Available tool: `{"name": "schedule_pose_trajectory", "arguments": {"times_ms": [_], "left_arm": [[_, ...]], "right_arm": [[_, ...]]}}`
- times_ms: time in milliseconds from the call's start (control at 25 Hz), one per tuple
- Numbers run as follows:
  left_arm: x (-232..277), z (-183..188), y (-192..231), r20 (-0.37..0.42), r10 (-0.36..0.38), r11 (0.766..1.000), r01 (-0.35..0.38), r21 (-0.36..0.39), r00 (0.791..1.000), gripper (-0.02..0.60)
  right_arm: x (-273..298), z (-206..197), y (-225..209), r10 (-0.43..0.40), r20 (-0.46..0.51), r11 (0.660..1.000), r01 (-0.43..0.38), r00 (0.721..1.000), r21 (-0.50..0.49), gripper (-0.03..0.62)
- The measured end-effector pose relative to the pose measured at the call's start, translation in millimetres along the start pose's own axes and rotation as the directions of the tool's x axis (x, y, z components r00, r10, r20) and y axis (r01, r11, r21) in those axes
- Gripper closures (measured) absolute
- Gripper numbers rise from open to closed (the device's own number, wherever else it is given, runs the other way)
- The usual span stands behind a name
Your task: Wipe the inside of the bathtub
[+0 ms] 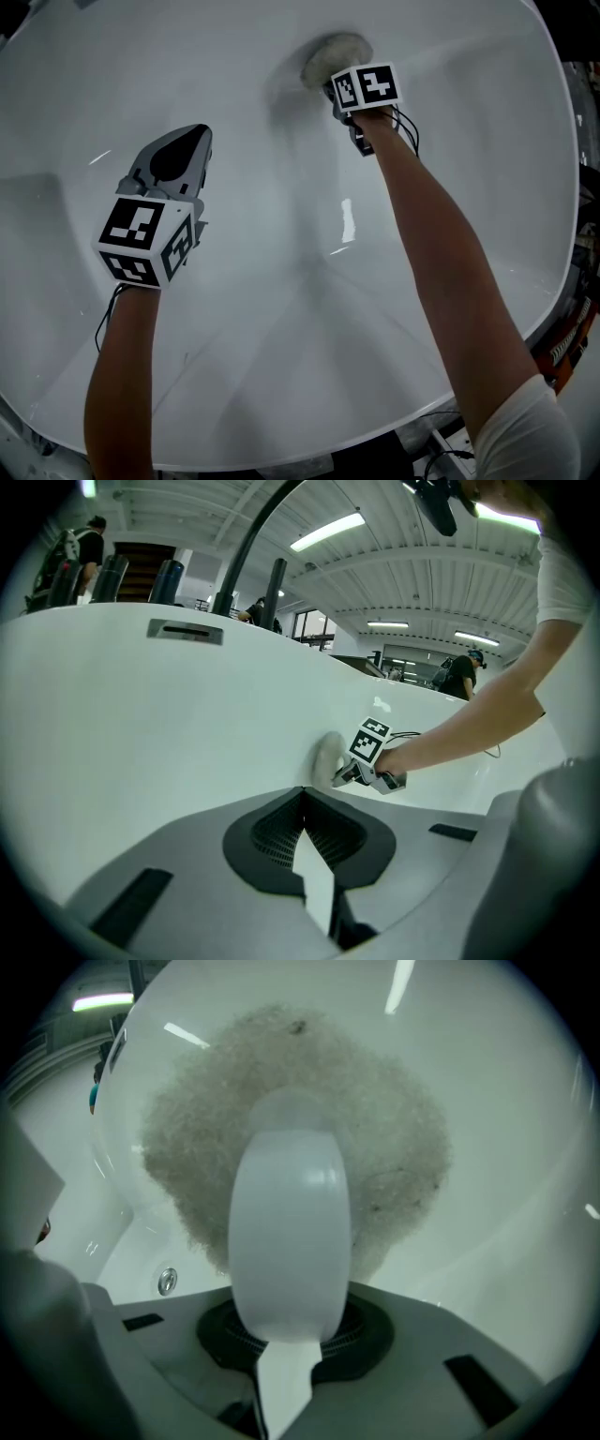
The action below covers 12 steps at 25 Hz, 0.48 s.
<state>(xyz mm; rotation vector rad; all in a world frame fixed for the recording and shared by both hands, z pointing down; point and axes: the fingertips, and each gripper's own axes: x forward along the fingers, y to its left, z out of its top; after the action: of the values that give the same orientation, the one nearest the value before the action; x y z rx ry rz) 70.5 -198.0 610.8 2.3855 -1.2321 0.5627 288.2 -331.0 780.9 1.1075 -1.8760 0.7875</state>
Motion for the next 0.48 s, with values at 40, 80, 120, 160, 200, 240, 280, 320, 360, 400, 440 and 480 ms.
{"name": "schedule_pose_trajectory", "arguments": {"times_ms": [40,80,120,160,200,240,280,320,360,400,440,480], "left_arm": [[2.5,-2.9,-1.8,-0.001,-0.002,1.0,0.002,0.0,1.0,0.571],[5.9,-5.5,-4.5,-0.003,-0.006,1.0,0.006,0.0,1.0,0.571],[9.2,-6.6,-7.2,-0.003,-0.009,1.0,0.009,0.001,1.0,0.571],[11.9,-5.4,-9.3,-0.002,-0.012,1.0,0.012,0.002,1.0,0.571],[13.6,-2.6,-11.3,0.001,-0.013,1.0,0.013,0.003,1.0,0.571],[14.7,0.6,-14.2,0.004,-0.012,1.0,0.012,0.003,1.0,0.571],[16.0,3.0,-18.5,0.006,-0.012,1.0,0.012,0.002,1.0,0.571],[18.4,4.3,-23.7,0.006,-0.013,1.0,0.013,0.003,1.0,0.571],[21.6,4.8,-28.4,0.005,-0.013,1.0,0.013,0.004,1.0,0.569],[25.3,5.3,-32.2,0.005,-0.012,1.0,0.012,0.003,1.0,0.571],[29.3,6.1,-35.3,0.006,-0.009,1.0,0.009,0.0,1.0,0.571],[33.9,8.0,-38.4,0.007,-0.007,1.0,0.007,-0.003,1.0,0.571]], "right_arm": [[0.7,-2.6,-6.0,-0.006,0.0,1.0,0.006,1.0,0.002,0.497],[1.6,-6.1,-13.0,-0.012,-0.002,1.0,0.012,1.0,0.004,0.497],[2.3,-9.0,-20.0,-0.016,-0.003,1.0,0.016,1.0,0.005,0.497],[2.2,-10.2,-26.6,-0.019,-0.001,1.0,0.019,1.0,0.009,0.497],[1.2,-10.3,-32.8,-0.021,0.003,1.0,0.021,1.0,0.015,0.497],[-0.9,-10.5,-39.5,-0.024,0.007,0.999,0.024,1.0,0.022,0.497],[-3.7,-11.9,-47.1,-0.027,0.008,0.999,0.027,1.0,0.027,0.497],[-6.7,-14.2,-55.7,-0.032,0.006,0.999,0.032,0.999,0.027,0.497],[-9.4,-16.3,-64.8,-0.037,0.004,0.999,0.037,0.999,0.026,0.497],[-11.7,-17.6,-73.9,-0.043,0.004,0.999,0.042,0.999,0.026,0.497],[-14.1,-17.9,-83.1,-0.048,0.005,0.998,0.048,0.999,0.03,0.497],[-17.1,-17.6,-92.7,-0.055,0.007,0.998,0.055,0.998,0.036,0.497]]}}
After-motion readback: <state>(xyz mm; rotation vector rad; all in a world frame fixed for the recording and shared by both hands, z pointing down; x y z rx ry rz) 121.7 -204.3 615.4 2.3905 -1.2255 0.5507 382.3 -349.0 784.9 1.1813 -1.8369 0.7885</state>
